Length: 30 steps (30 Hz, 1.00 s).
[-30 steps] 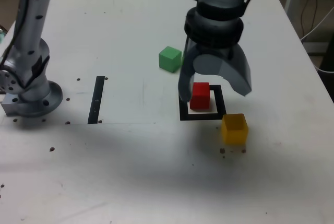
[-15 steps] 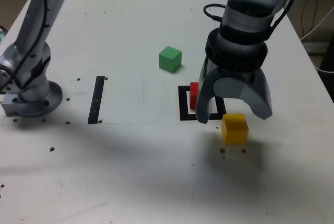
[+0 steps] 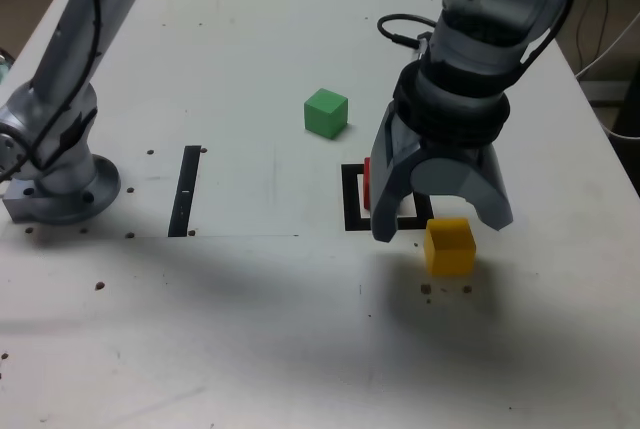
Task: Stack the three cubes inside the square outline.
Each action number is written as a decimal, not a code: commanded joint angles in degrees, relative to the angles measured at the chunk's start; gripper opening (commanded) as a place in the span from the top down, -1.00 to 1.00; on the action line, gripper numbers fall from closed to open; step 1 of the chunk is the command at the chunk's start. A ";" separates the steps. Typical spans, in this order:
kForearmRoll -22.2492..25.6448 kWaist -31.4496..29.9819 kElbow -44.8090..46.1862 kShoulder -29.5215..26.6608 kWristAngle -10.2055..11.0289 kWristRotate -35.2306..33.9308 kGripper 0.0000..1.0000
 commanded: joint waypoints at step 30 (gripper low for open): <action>0.74 1.76 -6.62 9.16 -2.72 1.33 -0.83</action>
